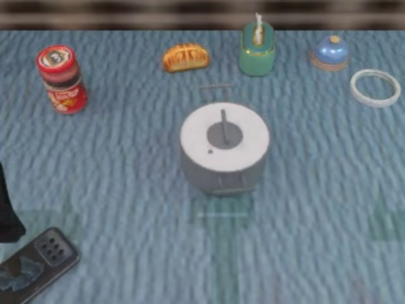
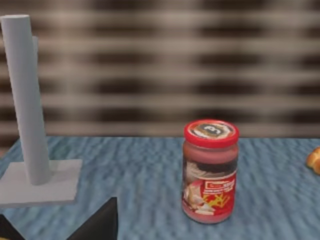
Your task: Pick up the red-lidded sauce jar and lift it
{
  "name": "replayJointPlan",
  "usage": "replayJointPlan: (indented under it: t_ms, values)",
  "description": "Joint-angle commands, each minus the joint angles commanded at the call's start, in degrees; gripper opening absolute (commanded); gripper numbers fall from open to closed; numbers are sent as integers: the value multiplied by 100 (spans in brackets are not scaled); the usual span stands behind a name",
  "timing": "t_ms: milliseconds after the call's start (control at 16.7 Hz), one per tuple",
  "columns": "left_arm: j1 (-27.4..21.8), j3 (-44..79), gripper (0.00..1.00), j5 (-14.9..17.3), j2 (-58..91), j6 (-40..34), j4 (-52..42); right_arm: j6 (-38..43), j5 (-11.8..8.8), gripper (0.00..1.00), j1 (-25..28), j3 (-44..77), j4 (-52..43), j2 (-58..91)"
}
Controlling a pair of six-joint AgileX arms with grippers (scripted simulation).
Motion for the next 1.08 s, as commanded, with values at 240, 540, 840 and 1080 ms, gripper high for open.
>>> replayJointPlan:
  t_ms: [240,540,840,1080]
  values:
    - [7,91,100,-2,99,13,-64,0,0,100,0,0,0,0]
    - [21,1131,100,22,1108,142,-675,0,0,100,0,0,0,0]
    - [-26,3199,100,123,2797,358,-1594,0,0,100,0,0,0,0]
    - [-94,5460,100,235,4401,555,-2381,0,0,100,0,0,0,0]
